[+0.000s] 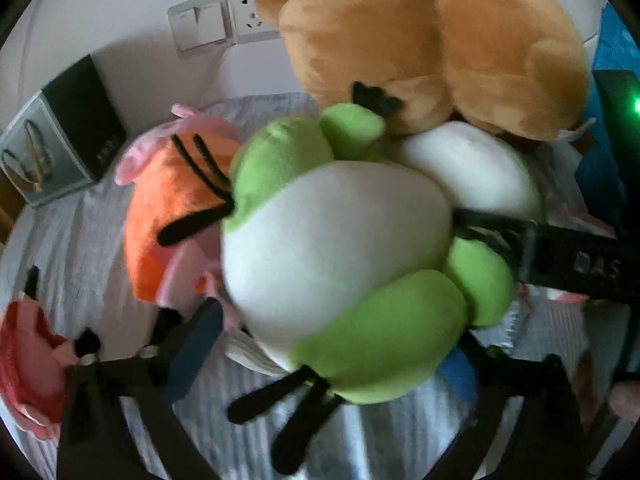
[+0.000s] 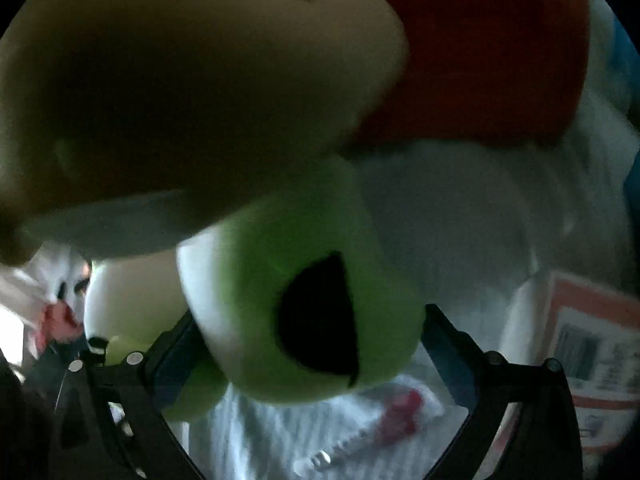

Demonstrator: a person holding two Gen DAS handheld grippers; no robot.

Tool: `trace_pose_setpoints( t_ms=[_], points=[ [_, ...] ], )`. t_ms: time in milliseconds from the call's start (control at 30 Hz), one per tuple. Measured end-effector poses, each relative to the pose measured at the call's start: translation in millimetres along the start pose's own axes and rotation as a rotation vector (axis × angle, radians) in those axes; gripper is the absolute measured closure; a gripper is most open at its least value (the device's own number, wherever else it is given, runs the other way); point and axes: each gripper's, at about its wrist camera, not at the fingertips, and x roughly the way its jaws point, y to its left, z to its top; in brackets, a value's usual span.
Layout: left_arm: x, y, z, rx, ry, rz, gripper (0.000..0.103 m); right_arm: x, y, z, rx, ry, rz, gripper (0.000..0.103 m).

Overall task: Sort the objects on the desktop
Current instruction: 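Grasp the green-white frog plush with the right tool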

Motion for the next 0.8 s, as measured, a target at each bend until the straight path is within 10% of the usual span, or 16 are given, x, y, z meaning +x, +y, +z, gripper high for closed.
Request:
trace_pose_setpoints(
  t_ms=[433,700,800],
  points=[
    [-67.9,-0.2,-72.2,0.024,0.053,0.009,0.056,-57.1,51.2,-85.3,-0.141,0.064,-0.013,0.022],
    [-101.8,22.2,-128.9,-0.004,0.157,0.007,0.056,-86.1,66.5,-149.6,-0.096,0.124,-0.014,0.025],
    [-115.5,26.6,-112.4,-0.002,0.112,0.031,0.039,-108.5,64.4,-153.0,-0.063,0.09,-0.045,0.009]
  ],
)
